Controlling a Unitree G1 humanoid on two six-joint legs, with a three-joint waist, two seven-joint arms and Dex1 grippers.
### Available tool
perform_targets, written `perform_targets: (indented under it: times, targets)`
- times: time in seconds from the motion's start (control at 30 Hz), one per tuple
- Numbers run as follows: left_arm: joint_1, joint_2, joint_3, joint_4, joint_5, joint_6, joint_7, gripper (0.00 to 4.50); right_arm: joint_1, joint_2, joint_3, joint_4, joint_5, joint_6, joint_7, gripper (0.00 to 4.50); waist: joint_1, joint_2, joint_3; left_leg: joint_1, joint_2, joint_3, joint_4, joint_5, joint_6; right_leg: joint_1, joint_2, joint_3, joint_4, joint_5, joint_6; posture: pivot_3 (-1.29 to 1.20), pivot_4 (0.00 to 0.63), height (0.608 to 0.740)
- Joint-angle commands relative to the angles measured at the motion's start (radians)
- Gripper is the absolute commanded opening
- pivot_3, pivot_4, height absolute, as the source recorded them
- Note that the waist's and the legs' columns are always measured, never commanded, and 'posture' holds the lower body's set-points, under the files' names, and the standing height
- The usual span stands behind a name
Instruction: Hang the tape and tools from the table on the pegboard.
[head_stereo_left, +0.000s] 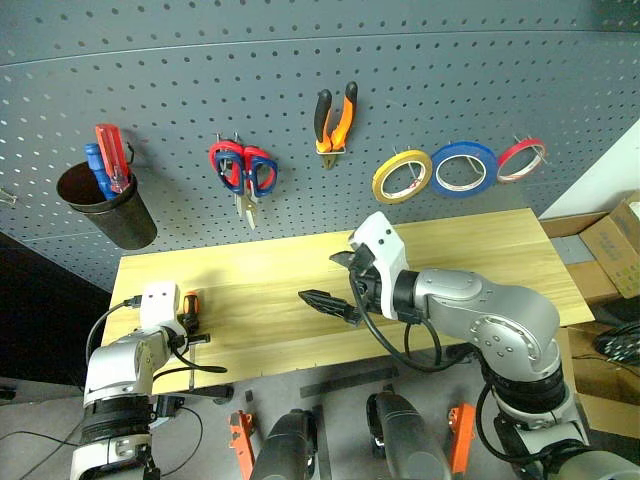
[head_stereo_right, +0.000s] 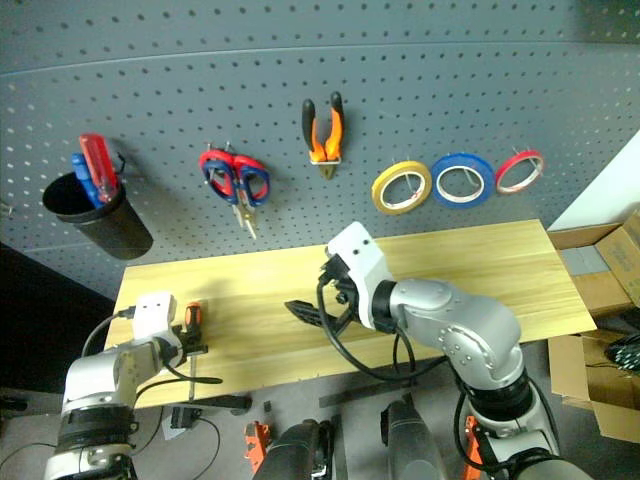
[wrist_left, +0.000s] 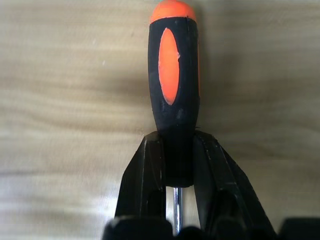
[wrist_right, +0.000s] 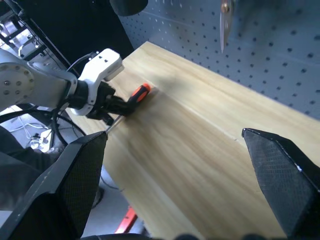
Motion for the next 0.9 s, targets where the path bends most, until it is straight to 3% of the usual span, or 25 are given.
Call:
perform_targets:
  times: [0.03, 0.13, 0.23, 0.37, 0.5, 0.67, 0.9]
  targets:
    - [0.007, 0.003, 0.024, -0.023, 0.001, -0.013, 0.005, 0.42, -0.008, -0.01, 0.0, -0.031, -0.008, -0.047, 0.016, 4.5, 0.0, 0.0, 0.0, 0.0, 0.0, 0.0, 0.0, 0.0, 0.0, 0.0, 0.0, 0.0, 0.0, 0.0, 0.0, -0.19, 0.277, 0.74]
    - [0.024, -0.007, 0.052, -0.094, -0.013, -0.056, 0.01, 0.42, -0.006, -0.055, 0.008, -0.059, -0.045, -0.181, 0.084, 4.5, 0.001, 0.0, 0.0, 0.0, 0.0, 0.0, 0.0, 0.0, 0.0, 0.0, 0.0, 0.0, 0.0, 0.0, 0.0, -0.19, 0.273, 0.74]
    - [0.127, -0.037, 0.082, -0.3, -0.038, -0.057, 0.013, 0.42, 0.038, -0.097, -0.005, -0.119, -0.052, -0.389, 0.214, 4.5, 0.0, -0.001, 0.0, 0.0, 0.0, 0.001, 0.001, 0.0, 0.0, 0.0, 0.0, 0.0, -0.001, 0.0, 0.0, -0.19, 0.267, 0.74]
    - [0.302, -0.088, 0.083, -0.612, -0.068, -0.056, 0.007, 0.42, 0.049, -0.138, -0.023, -0.118, -0.026, -0.436, 0.286, 4.5, -0.001, 0.0, 0.0, 0.0, 0.001, 0.002, -0.001, -0.002, 0.0, 0.0, 0.0, 0.0, -0.002, 0.0, 0.0, -0.18, 0.253, 0.74]
    - [0.413, -0.089, -0.005, -0.891, -0.032, -0.219, -0.025, 0.42, 0.027, -0.155, -0.043, -0.078, -0.04, -0.497, 0.321, 4.5, 0.021, -0.001, 0.0, 0.001, 0.001, 0.003, 0.0, -0.002, 0.0, 0.001, 0.0, 0.0, -0.002, 0.0, 0.0, -0.14, 0.229, 0.74]
    - [0.279, -0.074, 0.006, -0.953, -0.013, -0.359, -0.017, 0.42, 0.004, -0.176, -0.055, -0.01, -0.075, -0.584, 0.362, 4.5, 0.052, -0.001, -0.002, 0.002, 0.003, 0.001, 0.002, -0.001, -0.001, 0.003, 0.0, -0.004, -0.001, 0.004, -0.004, -0.11, 0.198, 0.74]
    - [-0.114, -0.008, 0.119, -0.891, 0.002, -0.386, 0.088, 0.42, -0.052, -0.191, -0.066, 0.094, -0.098, -0.676, 0.436, 4.5, 0.066, -0.007, -0.014, 0.001, 0.004, 0.001, 0.003, 0.003, -0.006, 0.002, 0.0, -0.013, 0.0, 0.006, -0.006, -0.05, 0.154, 0.74]
